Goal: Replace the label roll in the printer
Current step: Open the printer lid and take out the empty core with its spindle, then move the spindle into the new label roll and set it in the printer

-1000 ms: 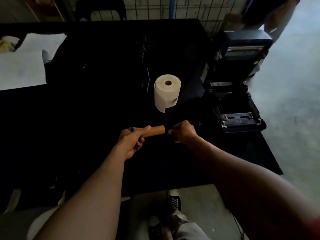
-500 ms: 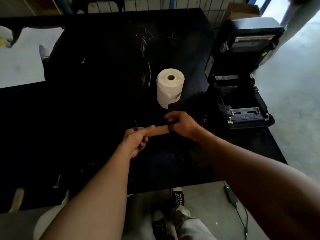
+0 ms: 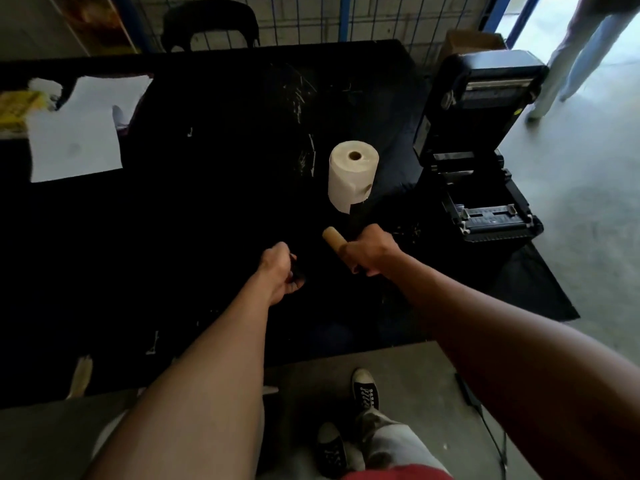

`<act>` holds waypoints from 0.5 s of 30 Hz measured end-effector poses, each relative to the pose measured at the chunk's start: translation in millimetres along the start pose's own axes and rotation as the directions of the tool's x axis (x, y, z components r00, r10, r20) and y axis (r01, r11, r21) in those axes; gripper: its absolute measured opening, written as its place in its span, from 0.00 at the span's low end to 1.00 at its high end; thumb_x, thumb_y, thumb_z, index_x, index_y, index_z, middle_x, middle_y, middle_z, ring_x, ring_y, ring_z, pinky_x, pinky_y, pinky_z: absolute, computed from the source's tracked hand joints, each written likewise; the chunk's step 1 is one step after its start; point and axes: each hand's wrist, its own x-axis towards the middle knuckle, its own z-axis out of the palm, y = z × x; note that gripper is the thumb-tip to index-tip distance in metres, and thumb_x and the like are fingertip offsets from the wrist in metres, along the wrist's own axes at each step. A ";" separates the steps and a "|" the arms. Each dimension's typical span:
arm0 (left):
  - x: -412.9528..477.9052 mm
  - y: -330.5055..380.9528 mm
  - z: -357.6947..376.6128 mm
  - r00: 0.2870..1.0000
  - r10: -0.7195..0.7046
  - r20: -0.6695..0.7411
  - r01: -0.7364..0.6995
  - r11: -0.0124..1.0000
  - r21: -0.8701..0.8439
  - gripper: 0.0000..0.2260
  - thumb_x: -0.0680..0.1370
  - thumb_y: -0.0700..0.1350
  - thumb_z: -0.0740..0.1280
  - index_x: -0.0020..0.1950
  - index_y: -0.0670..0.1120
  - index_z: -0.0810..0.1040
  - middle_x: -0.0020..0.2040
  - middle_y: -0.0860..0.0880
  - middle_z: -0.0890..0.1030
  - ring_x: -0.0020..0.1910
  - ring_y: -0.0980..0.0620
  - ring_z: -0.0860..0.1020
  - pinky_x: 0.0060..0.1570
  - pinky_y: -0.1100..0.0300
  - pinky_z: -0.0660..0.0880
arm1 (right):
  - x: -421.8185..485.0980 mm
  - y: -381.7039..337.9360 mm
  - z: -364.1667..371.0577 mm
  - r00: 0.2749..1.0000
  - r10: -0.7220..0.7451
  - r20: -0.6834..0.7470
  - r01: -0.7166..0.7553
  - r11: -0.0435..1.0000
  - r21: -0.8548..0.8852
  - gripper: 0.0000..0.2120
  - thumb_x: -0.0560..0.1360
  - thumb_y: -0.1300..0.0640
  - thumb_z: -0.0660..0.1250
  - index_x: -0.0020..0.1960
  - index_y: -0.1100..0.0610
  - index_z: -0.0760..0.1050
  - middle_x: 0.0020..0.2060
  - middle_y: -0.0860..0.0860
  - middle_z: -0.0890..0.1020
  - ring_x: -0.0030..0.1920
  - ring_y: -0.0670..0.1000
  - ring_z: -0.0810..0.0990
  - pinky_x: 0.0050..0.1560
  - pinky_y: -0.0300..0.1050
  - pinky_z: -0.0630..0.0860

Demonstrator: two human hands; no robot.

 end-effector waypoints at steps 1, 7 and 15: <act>0.6 -4.4 0.4 1.000 0.002 0.007 -0.002 0.997 0.079 0.11 0.83 0.42 0.53 0.46 0.41 0.72 0.41 0.43 0.73 0.37 0.48 0.72 0.40 0.54 0.74 | -2.2 -1.1 7.6 0.999 0.036 0.009 -0.036 0.999 -0.017 0.14 0.74 0.50 0.70 0.49 0.61 0.76 0.42 0.57 0.83 0.37 0.53 0.83 0.36 0.45 0.82; 18.0 -42.6 -3.7 0.986 0.120 -0.118 -0.068 0.926 0.371 0.13 0.77 0.36 0.70 0.61 0.41 0.78 0.54 0.42 0.81 0.51 0.45 0.82 0.41 0.57 0.81 | -5.9 8.9 41.6 0.993 0.108 -0.043 -0.113 0.984 -0.136 0.16 0.72 0.55 0.74 0.43 0.55 0.66 0.39 0.54 0.75 0.34 0.52 0.79 0.32 0.45 0.80; 25.9 -65.7 0.6 0.901 0.285 -0.326 -0.091 0.860 0.502 0.10 0.71 0.40 0.76 0.42 0.45 0.75 0.45 0.44 0.83 0.43 0.48 0.83 0.40 0.55 0.82 | -0.6 23.4 58.8 0.991 0.133 0.003 -0.132 0.988 -0.085 0.19 0.69 0.51 0.78 0.52 0.59 0.77 0.44 0.56 0.84 0.35 0.50 0.84 0.29 0.41 0.80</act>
